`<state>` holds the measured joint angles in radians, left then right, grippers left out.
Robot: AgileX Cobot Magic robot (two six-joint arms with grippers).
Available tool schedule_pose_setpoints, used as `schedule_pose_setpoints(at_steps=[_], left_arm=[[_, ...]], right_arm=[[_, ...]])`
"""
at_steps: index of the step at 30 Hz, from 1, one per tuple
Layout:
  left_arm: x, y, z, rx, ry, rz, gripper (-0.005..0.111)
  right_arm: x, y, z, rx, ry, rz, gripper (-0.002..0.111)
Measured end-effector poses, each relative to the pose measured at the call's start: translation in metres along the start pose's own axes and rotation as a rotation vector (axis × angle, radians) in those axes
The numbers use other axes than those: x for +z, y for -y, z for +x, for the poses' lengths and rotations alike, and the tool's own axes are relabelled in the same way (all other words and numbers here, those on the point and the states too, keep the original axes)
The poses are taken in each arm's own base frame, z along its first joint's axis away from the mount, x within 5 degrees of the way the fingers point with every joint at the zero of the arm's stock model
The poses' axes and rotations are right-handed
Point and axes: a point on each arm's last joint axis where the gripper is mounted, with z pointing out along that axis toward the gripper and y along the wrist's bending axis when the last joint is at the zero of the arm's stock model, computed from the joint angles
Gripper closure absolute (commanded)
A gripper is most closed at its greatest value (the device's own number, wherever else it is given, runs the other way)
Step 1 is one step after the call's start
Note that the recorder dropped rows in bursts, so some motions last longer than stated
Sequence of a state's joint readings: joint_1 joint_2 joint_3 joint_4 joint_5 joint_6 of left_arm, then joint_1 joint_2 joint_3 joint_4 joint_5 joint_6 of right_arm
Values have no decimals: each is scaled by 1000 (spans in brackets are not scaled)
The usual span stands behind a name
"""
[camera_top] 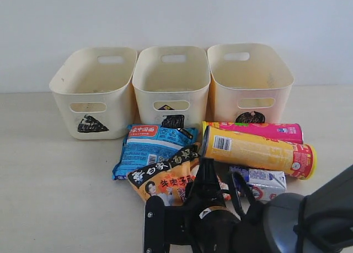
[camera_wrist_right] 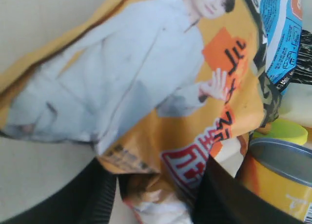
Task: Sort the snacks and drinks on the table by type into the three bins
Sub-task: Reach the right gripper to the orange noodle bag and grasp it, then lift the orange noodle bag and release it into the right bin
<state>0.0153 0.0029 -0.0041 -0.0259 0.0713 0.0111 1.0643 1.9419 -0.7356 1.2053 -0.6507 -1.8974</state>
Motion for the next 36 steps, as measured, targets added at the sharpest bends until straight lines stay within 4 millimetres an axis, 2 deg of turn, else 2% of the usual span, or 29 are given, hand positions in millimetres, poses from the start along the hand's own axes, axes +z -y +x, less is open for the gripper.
schedule_pose_setpoints(at_steps=[7, 18, 28, 36], left_arm=[[0, 0, 0, 0, 0, 0, 102], [0, 0, 0, 0, 0, 0, 102], [0, 0, 0, 0, 0, 0, 102], [0, 0, 0, 0, 0, 0, 102]], right_arm=[[-9, 10, -2, 56, 25, -15, 108], [-48, 46, -8, 240, 125, -2, 108], [-67, 63, -9, 305, 184, 17, 108], [-96, 88, -7, 360, 265, 81, 108]])
